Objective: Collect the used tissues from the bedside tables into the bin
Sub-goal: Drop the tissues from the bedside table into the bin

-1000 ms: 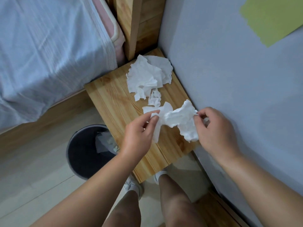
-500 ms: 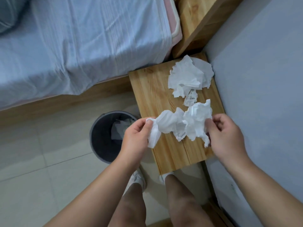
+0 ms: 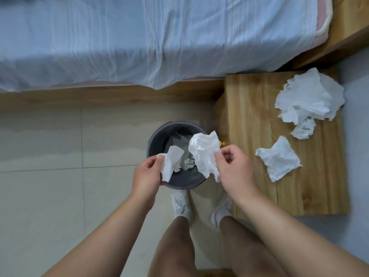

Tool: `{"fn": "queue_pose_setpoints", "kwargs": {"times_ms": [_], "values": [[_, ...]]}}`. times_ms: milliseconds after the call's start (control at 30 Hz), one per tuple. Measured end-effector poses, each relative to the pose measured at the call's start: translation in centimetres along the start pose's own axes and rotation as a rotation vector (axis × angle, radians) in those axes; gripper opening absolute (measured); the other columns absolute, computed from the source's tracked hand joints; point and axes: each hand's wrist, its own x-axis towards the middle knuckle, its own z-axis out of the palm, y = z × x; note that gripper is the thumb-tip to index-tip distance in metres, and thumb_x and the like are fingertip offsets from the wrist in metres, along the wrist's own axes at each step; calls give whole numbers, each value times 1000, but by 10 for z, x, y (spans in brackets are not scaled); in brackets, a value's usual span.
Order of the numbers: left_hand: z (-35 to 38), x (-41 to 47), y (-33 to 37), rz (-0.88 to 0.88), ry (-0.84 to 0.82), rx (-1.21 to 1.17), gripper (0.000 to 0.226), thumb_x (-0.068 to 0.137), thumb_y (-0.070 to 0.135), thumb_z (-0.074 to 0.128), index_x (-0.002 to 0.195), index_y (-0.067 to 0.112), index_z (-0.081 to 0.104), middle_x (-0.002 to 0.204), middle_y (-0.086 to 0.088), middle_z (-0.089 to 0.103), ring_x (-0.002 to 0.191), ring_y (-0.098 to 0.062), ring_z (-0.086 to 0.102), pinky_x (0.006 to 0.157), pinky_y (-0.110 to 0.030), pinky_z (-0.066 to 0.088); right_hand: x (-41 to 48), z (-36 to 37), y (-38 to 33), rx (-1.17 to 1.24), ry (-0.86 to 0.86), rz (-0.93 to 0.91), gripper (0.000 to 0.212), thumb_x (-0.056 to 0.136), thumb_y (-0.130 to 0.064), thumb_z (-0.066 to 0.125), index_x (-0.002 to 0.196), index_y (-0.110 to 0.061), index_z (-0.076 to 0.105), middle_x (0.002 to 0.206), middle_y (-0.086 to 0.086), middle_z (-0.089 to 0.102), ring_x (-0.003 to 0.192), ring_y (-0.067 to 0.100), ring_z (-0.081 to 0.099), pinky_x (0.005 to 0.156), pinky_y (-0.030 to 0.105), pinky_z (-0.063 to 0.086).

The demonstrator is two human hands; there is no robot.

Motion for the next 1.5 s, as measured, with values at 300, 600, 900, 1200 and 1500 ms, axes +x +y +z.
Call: {"fn": "queue_pose_setpoints", "kwargs": {"times_ms": [300,600,900,1200,1500], "values": [[7,44,-29,-97,-106,26,41,106,35,57,147,29,55,114,10,75,73,-10,80,49,-21,56,42,72,38,-221,-274,191,46,100,-38,59,143,-22,57,127,2,69,88,29,76,80,46,65],[38,17,-25,-8,-75,163,25,108,25,56,132,33,57,112,14,68,70,-8,79,46,-18,55,22,29,27,-85,-293,130,22,97,-36,59,117,-29,67,104,-10,72,90,20,74,82,45,63],[130,-27,47,285,-209,399,23,104,33,61,126,35,68,112,7,75,90,-7,73,71,-28,58,18,-98,54,-65,108,12,12,95,-29,64,86,-35,66,76,-18,67,73,-3,63,59,19,46],[265,-54,123,873,-273,802,39,102,48,60,139,35,60,138,10,60,127,-11,56,96,-32,47,30,-132,101,-515,212,-145,78,88,-49,76,155,-34,38,148,2,47,126,26,52,80,37,54],[347,-39,148,1006,-259,1244,62,99,45,60,157,41,39,153,-2,45,127,-28,57,78,-38,50,34,-120,113,-588,99,-183,89,87,-52,76,159,-30,30,145,11,44,121,23,54,89,32,58]]}}
